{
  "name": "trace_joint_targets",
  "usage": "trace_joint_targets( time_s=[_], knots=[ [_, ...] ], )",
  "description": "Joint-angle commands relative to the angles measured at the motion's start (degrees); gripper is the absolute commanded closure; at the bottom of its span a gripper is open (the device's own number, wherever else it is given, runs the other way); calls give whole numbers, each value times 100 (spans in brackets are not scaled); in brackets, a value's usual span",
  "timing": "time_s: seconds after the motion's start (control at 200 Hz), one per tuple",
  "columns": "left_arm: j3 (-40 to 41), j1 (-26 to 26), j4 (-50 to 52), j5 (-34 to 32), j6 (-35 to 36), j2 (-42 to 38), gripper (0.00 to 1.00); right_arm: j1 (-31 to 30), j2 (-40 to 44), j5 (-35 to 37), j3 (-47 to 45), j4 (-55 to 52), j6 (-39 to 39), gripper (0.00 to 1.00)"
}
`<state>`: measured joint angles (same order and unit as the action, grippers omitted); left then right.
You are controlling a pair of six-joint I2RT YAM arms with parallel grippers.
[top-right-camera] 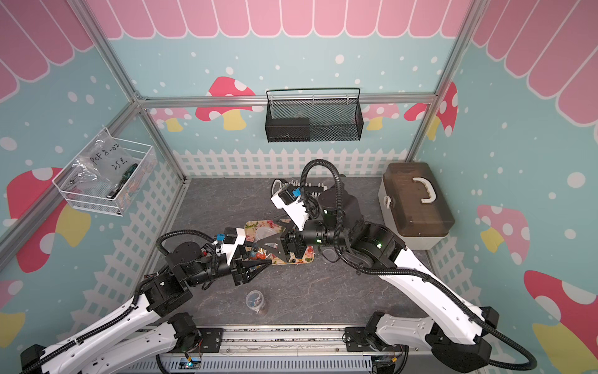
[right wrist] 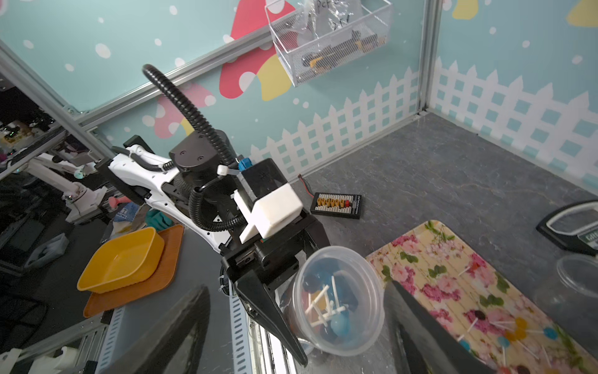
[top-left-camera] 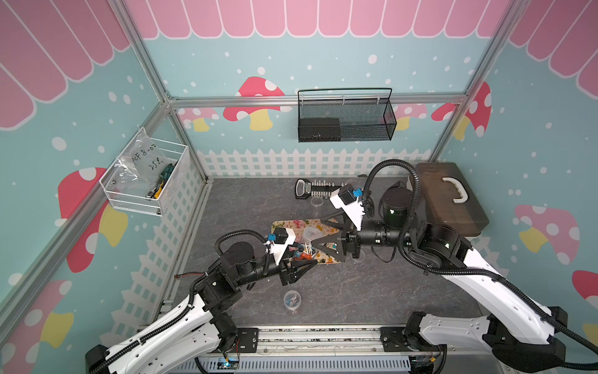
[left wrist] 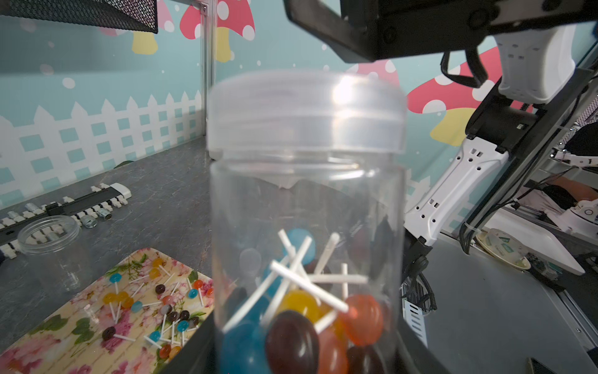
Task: Pour the candies out of the jar
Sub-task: Unscrew the lid from the jar.
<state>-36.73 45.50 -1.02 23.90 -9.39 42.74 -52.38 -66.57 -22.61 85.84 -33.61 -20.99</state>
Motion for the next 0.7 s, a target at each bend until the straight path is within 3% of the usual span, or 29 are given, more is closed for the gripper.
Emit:
trace_joint_targets(
  time_s=[0.0, 0.695],
  knots=[
    [-2, -23, -54, -185, 149, -43, 41, -102, -91, 542, -4, -271, -455, 17],
    [-36, -23, 17, -169, 256, 96, 41, -174, -467, 879, -97, -143, -783, 19]
  ],
)
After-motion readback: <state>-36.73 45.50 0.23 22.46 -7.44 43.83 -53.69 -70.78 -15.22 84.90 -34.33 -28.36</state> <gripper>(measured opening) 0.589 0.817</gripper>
